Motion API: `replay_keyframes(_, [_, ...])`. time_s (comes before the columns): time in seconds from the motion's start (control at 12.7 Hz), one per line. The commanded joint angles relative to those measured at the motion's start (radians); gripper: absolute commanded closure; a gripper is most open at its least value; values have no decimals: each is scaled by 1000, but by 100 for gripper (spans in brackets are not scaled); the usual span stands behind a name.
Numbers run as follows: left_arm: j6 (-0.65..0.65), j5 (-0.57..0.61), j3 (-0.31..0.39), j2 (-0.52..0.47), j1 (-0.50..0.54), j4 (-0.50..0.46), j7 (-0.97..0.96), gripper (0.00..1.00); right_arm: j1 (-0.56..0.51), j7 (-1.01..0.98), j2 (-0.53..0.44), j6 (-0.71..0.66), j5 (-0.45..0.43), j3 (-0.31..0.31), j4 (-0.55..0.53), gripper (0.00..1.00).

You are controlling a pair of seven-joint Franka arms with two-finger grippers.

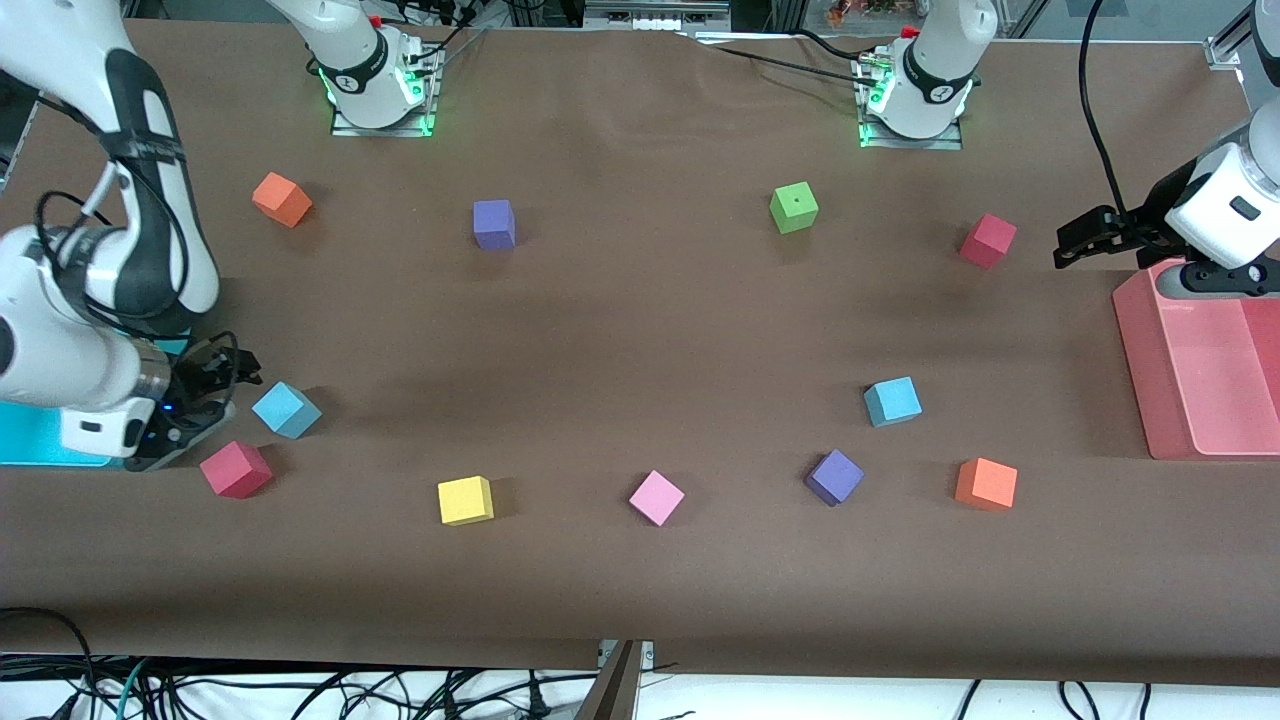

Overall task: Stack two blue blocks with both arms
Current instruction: 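Reach the right gripper to the blue cube and grasp it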

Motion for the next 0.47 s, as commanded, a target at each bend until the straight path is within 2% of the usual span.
replay_keyframes(0.0, [-2, -24, 7, 8, -5, 19, 3, 0, -7, -79, 5, 97, -2, 14, -80, 0])
replay_keyframes(0.16, [-2, -25, 7, 8, -5, 19, 3, 0, -8, -183, 46, 168, -1, 14, -96, 0])
replay_keyframes(0.39, [-3, -25, 8, 8, -5, 19, 3, 0, -7, -191, 62, 250, -1, 16, -149, 0])
